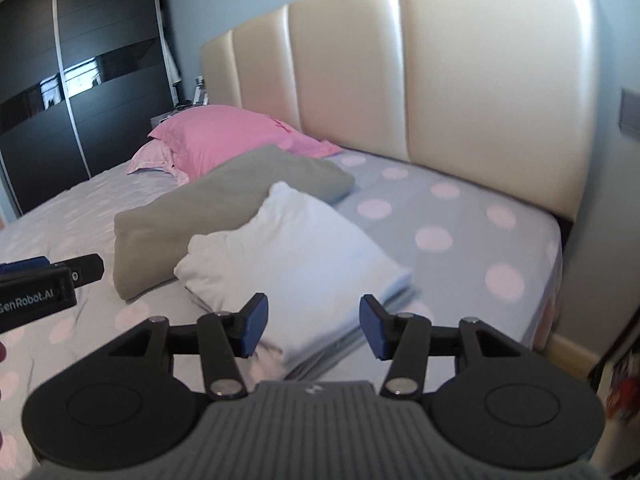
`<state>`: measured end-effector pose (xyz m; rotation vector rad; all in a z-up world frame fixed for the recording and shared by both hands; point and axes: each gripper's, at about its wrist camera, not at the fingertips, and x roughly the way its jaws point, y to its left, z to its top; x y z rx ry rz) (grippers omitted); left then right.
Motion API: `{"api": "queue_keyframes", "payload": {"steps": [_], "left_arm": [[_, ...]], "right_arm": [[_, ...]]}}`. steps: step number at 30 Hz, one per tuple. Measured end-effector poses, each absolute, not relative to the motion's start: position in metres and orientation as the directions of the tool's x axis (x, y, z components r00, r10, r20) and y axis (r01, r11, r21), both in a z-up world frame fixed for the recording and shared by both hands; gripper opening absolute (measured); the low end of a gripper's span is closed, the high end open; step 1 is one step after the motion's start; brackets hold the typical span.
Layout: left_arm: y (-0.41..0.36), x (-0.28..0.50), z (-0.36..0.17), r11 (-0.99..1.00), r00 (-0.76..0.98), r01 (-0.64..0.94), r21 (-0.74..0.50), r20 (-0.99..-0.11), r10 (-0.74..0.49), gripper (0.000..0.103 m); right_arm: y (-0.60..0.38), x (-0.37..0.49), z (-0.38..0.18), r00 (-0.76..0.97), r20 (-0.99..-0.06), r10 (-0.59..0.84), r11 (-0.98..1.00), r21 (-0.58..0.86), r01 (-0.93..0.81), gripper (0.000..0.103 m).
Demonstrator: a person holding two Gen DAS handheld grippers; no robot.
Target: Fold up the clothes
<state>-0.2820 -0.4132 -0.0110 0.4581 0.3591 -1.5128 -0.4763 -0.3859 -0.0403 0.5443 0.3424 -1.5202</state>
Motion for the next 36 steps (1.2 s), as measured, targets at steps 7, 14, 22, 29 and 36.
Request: {"api": "queue_keyframes", "payload": {"steps": [7,14,22,29,36], "left_arm": [[-0.412,-0.288,-0.019,-0.002,0.030,0.998,0.061,-0.515,-0.857,0.065],[-0.413,-0.295,-0.032,-0.027,0.036,0.994,0.102,-0.573,-0.819,0.065],[-0.416,-0.299,-0.044,-0.062,0.018,0.992,0.106,-0.627,-0.778,0.065],[-0.417,-0.302,-0.049,-0.080,0.011,0.991,0.111,-0.650,-0.760,0.065],[-0.418,-0.301,-0.051,-0.082,0.009,0.991,0.108,-0.655,-0.755,0.065]], "right_arm": [[-0.378,-0.475,-0.049,-0.016,-0.521,-0.853,-0.072,0.087,0.994,0.057],[-0.380,-0.475,-0.057,-0.038,-0.579,-0.814,-0.112,0.092,0.989,0.059],[-0.383,-0.470,-0.068,-0.026,-0.630,-0.776,-0.098,0.079,0.992,0.059],[-0.384,-0.469,-0.069,-0.022,-0.641,-0.767,-0.099,0.084,0.992,0.059],[-0.385,-0.468,-0.069,-0.021,-0.645,-0.764,-0.092,0.076,0.993,0.060]]}}
